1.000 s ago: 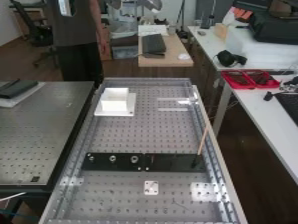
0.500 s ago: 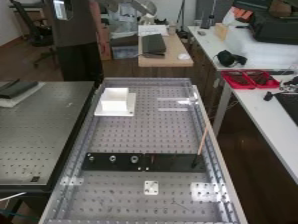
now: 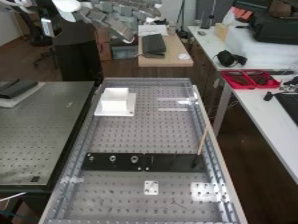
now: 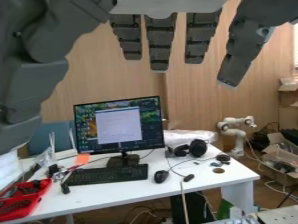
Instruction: Grab the smaller nut and place it in the white container
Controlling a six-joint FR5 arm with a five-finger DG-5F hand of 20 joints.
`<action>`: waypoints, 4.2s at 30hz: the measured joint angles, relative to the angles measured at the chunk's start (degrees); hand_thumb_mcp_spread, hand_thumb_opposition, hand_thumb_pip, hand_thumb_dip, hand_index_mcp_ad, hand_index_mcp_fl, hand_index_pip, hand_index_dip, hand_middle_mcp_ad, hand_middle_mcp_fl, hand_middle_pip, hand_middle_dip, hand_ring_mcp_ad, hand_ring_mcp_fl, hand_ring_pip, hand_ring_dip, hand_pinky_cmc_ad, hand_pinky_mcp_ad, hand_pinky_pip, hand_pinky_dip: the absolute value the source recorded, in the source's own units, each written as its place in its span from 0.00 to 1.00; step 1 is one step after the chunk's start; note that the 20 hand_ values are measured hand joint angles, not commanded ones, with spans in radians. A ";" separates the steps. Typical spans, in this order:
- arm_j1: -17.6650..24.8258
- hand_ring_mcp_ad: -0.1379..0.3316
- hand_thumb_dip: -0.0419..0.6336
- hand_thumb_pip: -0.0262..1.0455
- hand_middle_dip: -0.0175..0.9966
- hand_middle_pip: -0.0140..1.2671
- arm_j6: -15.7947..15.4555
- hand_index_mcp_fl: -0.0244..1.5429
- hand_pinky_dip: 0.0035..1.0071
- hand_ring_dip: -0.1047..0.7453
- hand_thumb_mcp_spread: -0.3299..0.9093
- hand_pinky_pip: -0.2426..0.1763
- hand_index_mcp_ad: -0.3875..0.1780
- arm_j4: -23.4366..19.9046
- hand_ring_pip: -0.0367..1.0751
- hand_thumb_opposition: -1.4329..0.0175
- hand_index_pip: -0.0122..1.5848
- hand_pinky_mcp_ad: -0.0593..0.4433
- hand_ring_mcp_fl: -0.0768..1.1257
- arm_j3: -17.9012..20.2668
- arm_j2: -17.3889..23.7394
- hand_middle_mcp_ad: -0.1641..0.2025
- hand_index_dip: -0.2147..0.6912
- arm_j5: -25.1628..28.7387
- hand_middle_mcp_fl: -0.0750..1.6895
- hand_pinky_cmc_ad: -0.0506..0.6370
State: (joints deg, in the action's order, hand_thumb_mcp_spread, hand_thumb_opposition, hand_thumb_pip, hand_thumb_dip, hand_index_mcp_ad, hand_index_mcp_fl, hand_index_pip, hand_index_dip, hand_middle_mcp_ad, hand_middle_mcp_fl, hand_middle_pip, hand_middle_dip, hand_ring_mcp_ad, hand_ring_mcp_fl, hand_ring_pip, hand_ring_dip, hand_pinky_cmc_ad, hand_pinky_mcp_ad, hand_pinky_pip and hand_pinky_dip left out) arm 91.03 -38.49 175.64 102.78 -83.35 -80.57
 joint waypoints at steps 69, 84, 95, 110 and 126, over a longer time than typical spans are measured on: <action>-12.00 0.64 0.32 0.60 0.24 0.12 0.29 0.03 0.50 0.25 0.53 0.33 0.51 -31.70 0.11 0.45 0.78 0.81 0.07 31.91 -3.84 0.64 0.33 -1.37 0.10 0.71; -8.16 0.64 0.32 0.62 0.24 0.12 0.17 0.03 0.50 0.25 0.53 0.33 0.51 -38.08 0.11 0.46 0.87 0.80 0.07 35.98 -5.98 0.63 0.33 6.44 0.09 0.70; -5.87 0.64 0.41 0.68 0.24 0.12 -0.27 0.03 0.43 0.25 0.58 0.33 0.48 -39.33 0.11 0.42 0.88 0.77 0.07 36.29 -7.83 0.63 0.38 9.55 0.09 0.70; -2.79 0.60 0.44 0.67 0.24 0.12 1.36 0.03 0.36 0.25 0.59 0.36 0.47 -41.66 0.12 0.41 0.91 0.74 0.07 37.18 -10.67 0.64 0.39 14.43 0.09 0.67; 0.07 0.60 0.44 0.66 0.24 0.12 2.40 0.06 0.36 0.25 0.59 0.36 0.47 -45.02 0.11 0.41 0.95 0.74 0.07 36.88 -14.54 0.64 0.40 22.57 0.09 0.65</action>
State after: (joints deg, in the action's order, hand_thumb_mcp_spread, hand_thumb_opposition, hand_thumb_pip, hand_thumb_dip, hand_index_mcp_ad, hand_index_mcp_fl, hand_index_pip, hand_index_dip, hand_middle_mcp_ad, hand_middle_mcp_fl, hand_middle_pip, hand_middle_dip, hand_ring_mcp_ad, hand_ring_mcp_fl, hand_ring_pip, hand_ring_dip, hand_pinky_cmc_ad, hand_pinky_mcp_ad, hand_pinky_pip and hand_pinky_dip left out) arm 91.09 -36.09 130.61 139.66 -97.89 -57.99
